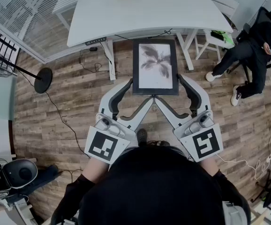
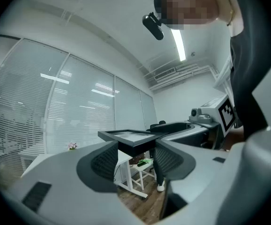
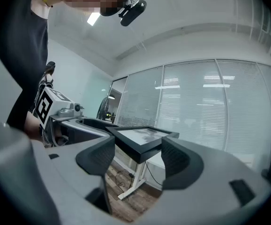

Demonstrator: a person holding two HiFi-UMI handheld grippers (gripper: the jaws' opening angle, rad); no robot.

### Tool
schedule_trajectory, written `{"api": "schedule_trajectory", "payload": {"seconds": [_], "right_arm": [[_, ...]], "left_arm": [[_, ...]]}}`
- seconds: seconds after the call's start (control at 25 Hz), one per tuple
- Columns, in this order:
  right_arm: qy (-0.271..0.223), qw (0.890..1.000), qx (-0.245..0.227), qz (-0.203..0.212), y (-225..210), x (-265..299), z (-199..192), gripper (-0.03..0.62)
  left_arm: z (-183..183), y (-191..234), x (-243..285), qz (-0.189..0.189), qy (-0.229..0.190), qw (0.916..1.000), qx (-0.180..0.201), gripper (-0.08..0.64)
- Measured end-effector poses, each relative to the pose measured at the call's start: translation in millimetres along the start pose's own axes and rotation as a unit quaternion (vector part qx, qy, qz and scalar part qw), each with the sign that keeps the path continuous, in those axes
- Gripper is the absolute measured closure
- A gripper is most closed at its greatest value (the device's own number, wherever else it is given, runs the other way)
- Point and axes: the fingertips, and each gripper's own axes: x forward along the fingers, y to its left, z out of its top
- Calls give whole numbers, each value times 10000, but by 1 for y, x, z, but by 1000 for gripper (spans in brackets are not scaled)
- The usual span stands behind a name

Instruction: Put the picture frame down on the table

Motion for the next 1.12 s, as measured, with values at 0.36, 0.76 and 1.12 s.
{"api": "schedule_trajectory", "payload": {"seconds": [0.36, 0.76, 1.12], "right_arm": [[24, 10000, -10, -18, -2, 2, -1, 279], [68, 10000, -7, -61, -2, 4, -3, 279], [27, 10000, -53, -46, 3, 20, 0, 278]], "left_arm": [[0, 2, 2, -12, -6, 10000, -2, 301], [-2, 4, 3, -50, -45, 10000, -61, 301], [-3, 19, -1, -62, -101, 9999, -56, 302]]}}
